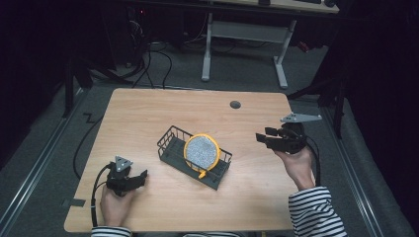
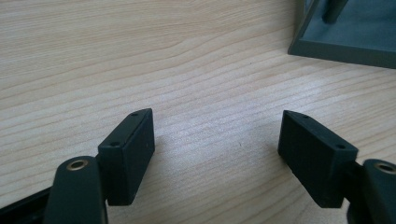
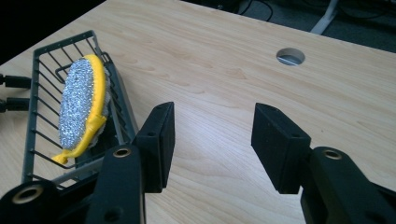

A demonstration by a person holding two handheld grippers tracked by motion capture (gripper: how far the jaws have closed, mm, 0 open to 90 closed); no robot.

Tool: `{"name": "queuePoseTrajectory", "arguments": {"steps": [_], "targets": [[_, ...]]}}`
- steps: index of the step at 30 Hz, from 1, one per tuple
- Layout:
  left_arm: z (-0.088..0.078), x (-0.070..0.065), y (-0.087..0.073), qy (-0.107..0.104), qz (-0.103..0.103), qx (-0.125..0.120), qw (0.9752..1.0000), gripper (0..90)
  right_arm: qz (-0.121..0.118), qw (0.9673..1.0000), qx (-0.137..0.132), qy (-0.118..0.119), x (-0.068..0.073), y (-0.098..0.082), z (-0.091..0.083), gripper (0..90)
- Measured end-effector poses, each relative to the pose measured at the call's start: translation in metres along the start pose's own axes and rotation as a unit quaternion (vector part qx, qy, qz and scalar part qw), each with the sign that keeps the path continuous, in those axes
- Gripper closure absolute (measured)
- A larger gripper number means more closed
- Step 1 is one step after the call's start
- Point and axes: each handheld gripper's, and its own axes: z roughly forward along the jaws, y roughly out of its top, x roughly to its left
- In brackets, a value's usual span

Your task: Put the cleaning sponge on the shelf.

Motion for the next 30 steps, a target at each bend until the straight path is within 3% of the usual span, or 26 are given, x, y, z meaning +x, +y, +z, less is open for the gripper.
{"name": "queuePoseTrajectory", "arguments": {"steps": [5, 16, 19, 23, 30], "targets": [[0.0, 0.0, 0.0, -0.001, -0.001, 0.0, 1.0, 27.7, 0.013, 0.9998, -0.004, -0.017, -0.009, -0.014, -0.007, 49.6], [0.0, 0.0, 0.0, -0.001, -0.002, -0.001, 1.0, 27.7, 0.052, 0.9983, -0.011, -0.022, -0.024, -0.047, -0.012, 49.1], [0.0, 0.001, 0.0, -0.002, -0.002, -0.001, 1.0, 27.7, 0.057, 0.998, -0.001, -0.029, -0.028, -0.058, -0.007, 48.6], [0.0, 0.0, 0.0, -0.001, -0.002, -0.001, 1.0, 27.7, 0.08, 0.9963, 0.005, -0.031, -0.036, -0.075, 0.0, 48.3], [0.0, 0.0, 0.0, -0.001, -0.002, -0.001, 1.0, 27.7, 0.092, 0.9951, 0.013, -0.035, -0.036, -0.096, 0.017, 46.7]]}}
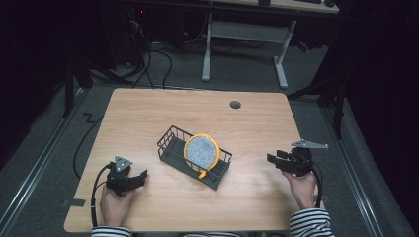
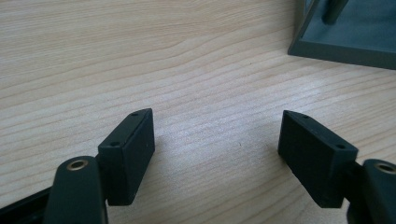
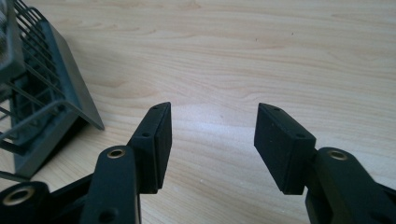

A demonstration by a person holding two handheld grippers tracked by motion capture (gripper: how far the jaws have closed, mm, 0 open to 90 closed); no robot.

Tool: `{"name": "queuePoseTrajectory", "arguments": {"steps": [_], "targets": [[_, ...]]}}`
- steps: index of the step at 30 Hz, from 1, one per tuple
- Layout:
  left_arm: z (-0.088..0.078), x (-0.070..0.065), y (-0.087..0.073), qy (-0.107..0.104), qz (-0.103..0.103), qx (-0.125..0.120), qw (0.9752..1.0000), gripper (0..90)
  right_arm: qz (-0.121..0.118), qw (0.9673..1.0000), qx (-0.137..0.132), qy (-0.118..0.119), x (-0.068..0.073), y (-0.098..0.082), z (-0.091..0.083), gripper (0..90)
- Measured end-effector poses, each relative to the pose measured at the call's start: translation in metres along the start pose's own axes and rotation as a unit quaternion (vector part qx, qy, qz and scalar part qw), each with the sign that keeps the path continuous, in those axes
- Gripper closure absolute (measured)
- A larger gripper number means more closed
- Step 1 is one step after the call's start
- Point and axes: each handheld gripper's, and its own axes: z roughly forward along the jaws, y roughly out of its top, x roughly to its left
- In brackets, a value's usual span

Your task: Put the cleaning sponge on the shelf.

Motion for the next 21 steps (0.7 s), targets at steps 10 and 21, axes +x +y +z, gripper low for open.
{"name": "queuePoseTrajectory", "arguments": {"steps": [10, 21], "targets": [[0.0, 0.001, 0.0, -0.002, -0.001, 0.001, 1.0, 27.8, -0.035, 0.9984, 0.014, -0.042, 0.013, -0.031, 0.029, 40.7], [0.0, 0.001, 0.0, -0.002, -0.002, 0.0, 1.0, 28.0, -0.071, 0.9934, 0.018, -0.088, 0.022, -0.049, 0.05, 38.8]]}}
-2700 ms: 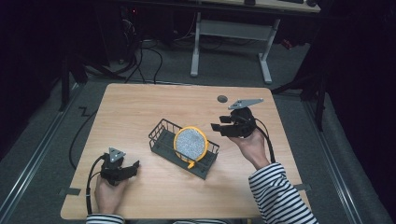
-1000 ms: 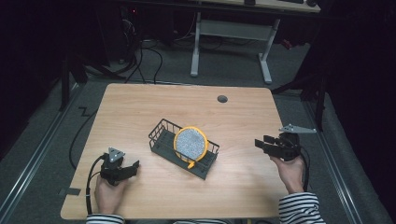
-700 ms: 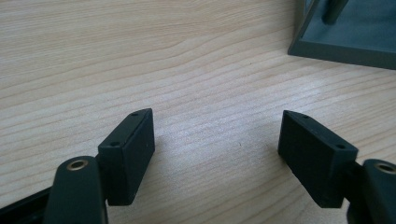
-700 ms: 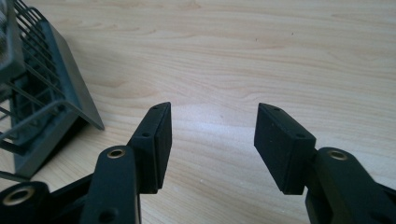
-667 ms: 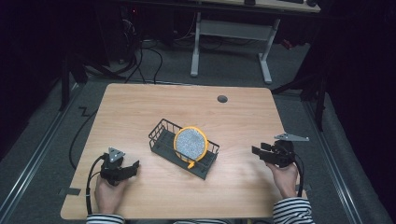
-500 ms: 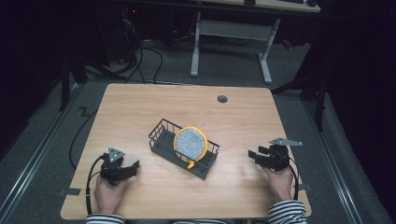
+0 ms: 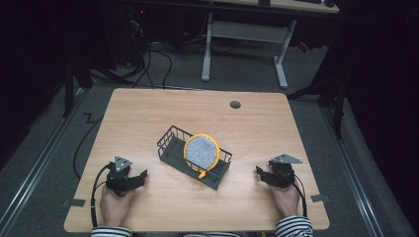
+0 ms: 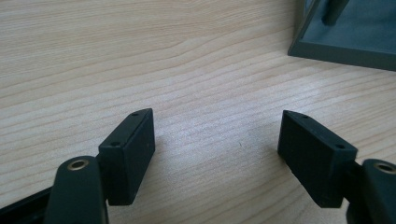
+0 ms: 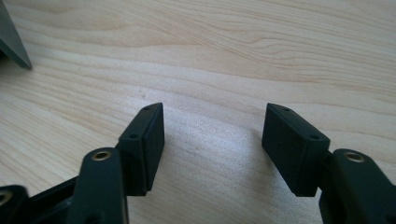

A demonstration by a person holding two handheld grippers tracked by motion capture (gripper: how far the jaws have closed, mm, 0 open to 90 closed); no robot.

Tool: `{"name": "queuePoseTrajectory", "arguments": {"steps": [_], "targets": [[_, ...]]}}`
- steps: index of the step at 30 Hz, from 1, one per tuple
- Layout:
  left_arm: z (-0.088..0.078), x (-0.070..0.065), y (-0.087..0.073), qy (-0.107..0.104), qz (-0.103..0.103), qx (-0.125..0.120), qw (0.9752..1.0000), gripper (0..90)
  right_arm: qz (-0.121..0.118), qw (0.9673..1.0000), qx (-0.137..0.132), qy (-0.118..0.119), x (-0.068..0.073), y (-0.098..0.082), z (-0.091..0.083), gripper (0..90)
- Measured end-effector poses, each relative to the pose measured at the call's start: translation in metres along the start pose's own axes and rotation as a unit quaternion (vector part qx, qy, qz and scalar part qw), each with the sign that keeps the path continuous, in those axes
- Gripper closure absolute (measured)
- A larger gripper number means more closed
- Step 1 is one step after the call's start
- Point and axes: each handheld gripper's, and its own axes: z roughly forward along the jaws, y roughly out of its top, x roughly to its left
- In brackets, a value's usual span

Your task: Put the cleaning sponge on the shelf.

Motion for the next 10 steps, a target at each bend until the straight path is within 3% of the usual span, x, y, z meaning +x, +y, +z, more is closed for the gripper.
{"name": "queuePoseTrajectory", "arguments": {"steps": [6, 10], "targets": [[-0.0002, 0.0018, -0.0002, 0.002, -0.009, 0.0, 1.0, 26.1, -0.021, 0.9995, -0.005, -0.022, 0.0061, -0.001, -0.0012, 37.3], [-0.0002, 0.0013, -0.0002, 0.004, -0.007, 0.0, 1.0, 26.1, -0.009, 0.9998, -0.001, -0.016, 0.0039, -0.0007, -0.0009, 36.1]]}}
